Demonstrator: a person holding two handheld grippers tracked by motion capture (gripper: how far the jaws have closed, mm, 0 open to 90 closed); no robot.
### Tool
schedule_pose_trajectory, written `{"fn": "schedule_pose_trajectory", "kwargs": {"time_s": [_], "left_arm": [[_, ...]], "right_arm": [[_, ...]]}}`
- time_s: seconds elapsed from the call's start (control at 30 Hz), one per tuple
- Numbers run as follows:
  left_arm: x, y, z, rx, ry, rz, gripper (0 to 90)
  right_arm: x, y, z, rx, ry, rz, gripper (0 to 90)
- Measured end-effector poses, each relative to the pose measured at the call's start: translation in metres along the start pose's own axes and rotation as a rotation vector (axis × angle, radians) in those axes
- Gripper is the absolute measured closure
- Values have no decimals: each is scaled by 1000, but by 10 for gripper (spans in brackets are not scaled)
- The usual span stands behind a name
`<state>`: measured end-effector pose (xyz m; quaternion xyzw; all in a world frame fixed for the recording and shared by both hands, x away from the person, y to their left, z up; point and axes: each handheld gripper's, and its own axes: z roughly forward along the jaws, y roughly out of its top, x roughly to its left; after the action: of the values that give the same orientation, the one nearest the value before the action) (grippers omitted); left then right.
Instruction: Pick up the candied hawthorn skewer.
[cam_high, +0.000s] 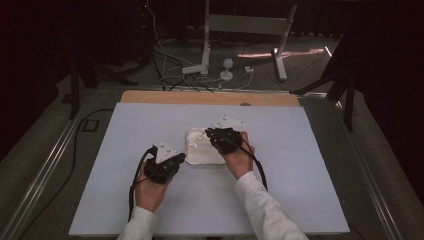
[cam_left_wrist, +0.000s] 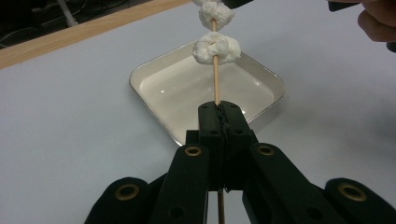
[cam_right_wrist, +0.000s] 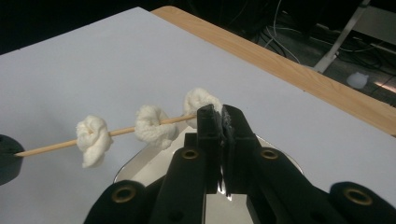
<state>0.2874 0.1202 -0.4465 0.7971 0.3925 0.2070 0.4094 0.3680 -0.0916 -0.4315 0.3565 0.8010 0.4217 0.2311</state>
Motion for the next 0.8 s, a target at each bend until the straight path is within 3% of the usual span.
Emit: {"fn": "schedule_pose_trajectory", "kwargs": {"time_s": [0.07, 0.1, 0.17, 0.2, 0.23, 0.27, 0.47, 0.63, 0.8], "left_arm": [[0, 0, 0, 3, 2, 2, 900], [2, -2, -2, 26, 16, 14, 900], [4, -5, -4, 25, 15, 2, 900], [9, -6, -6, 17, 13, -20, 900], [12, -7, -8, 8, 11, -42, 900], [16, -8, -9, 0, 10, -54, 900], [18, -7, -12, -29, 10, -69, 900], [19, -8, -11, -30, 11, -75, 900], [20, -10, -9, -27, 11, -79, 900]], "right_arm": [[0, 0, 2, 1, -14, 3, 879], [0, 0, 1, -1, -98, -9, 879], [-19, -2, -2, -12, -108, 89, 878], [-19, -2, -2, -12, -108, 89, 878], [-34, -4, -6, -18, -52, 124, 874], [-36, -5, -8, -7, -41, 115, 873], [-31, -9, -4, 42, -16, 74, 864], [-28, -19, 9, 87, -1, 87, 855], [-29, -27, 20, 120, 23, 128, 843]]}}
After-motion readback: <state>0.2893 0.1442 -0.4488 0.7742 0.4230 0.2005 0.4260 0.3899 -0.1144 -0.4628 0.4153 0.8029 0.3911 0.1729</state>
